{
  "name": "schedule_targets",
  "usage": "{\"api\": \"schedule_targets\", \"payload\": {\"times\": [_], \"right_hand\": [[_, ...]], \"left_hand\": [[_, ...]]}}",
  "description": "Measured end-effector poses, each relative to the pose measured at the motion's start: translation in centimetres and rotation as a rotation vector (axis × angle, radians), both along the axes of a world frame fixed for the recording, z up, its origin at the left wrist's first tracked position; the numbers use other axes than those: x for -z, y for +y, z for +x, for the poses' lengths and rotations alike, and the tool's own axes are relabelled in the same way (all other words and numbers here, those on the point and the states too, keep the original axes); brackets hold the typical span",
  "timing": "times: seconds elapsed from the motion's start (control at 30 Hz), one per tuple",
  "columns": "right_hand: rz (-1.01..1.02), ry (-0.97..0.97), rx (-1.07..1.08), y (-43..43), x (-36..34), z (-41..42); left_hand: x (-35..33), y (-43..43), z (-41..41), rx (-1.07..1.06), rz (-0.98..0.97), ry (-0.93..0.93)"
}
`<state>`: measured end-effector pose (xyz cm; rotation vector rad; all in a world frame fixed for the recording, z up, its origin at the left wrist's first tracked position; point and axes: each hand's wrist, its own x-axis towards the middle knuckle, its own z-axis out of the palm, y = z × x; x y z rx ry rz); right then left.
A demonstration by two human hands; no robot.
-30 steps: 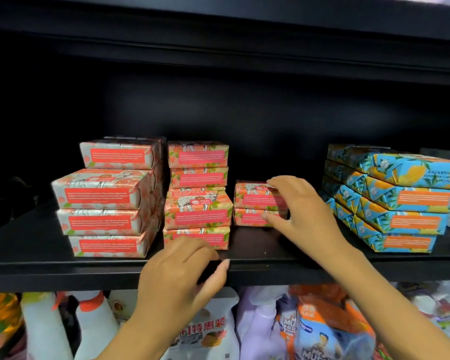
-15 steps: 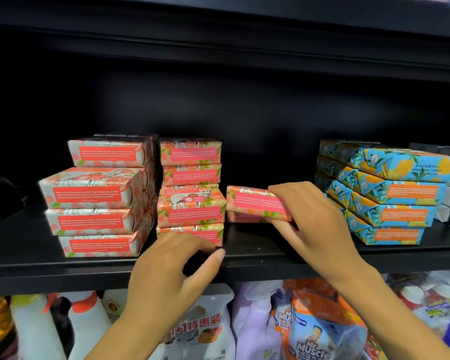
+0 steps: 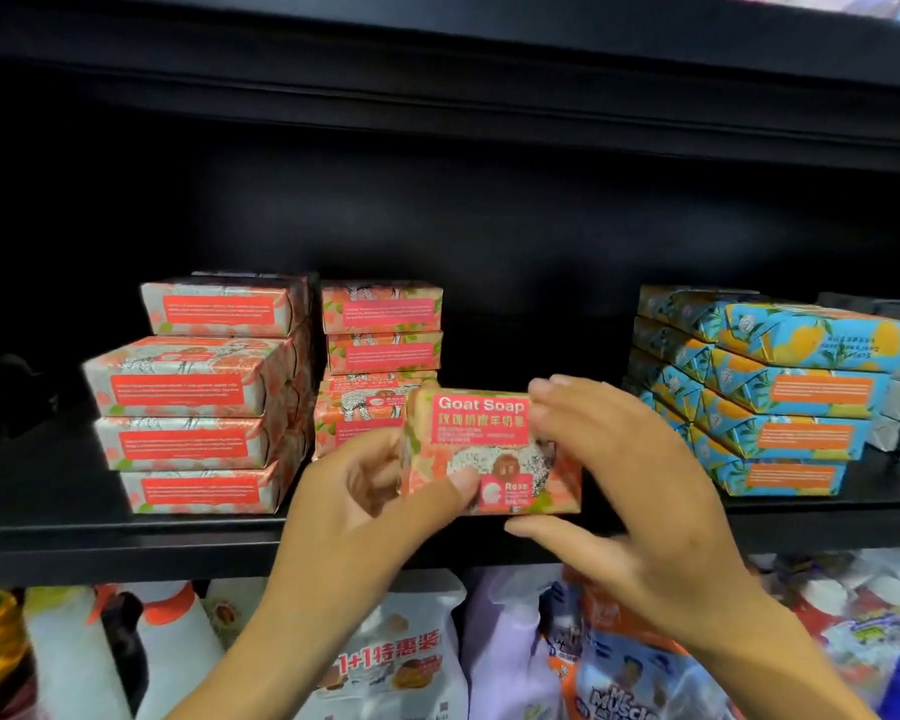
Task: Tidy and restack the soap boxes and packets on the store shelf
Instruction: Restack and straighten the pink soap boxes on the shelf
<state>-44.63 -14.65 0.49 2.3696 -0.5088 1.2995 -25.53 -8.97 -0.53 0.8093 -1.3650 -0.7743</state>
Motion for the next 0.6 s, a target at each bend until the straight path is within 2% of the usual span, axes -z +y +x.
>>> {"api": "schedule_targets", "payload": {"times": [0.17,0.23,0.27,0.4,0.5,0.6], "right_hand": [[0.581,-0.277,-0.132,0.5,-1.2,-0.1],[0.729,-0.296,-0.233,0.3,-1.4,-0.1],[0.732,-0.275,-0.248,0.4,-1.4,-0.1],[0.408,-0.199,-0.178,0.9,-1.2,0.6],[0.13,-0.161,-0.185,0.9,-0.6,0.9],[-0.018,-0.088,-0.185,0.7,-0.2,0.9]], "left_hand": [[0.6,-0.2,0.4,0.018,-0.094,0.006],[0.7,-0.5,0.6,0.012,-0.129,-0.004],[0.6,-0.6,0.7,-0.001,-0.144,-0.017],[0.4,-0.7,1.0,-0.039,-0.168,-0.074],[0.3,-0.4,1.4,0.023,-0.082,-0.046],[0.0,0.1,1.6,0.008,-0.024,-0.097]]}}
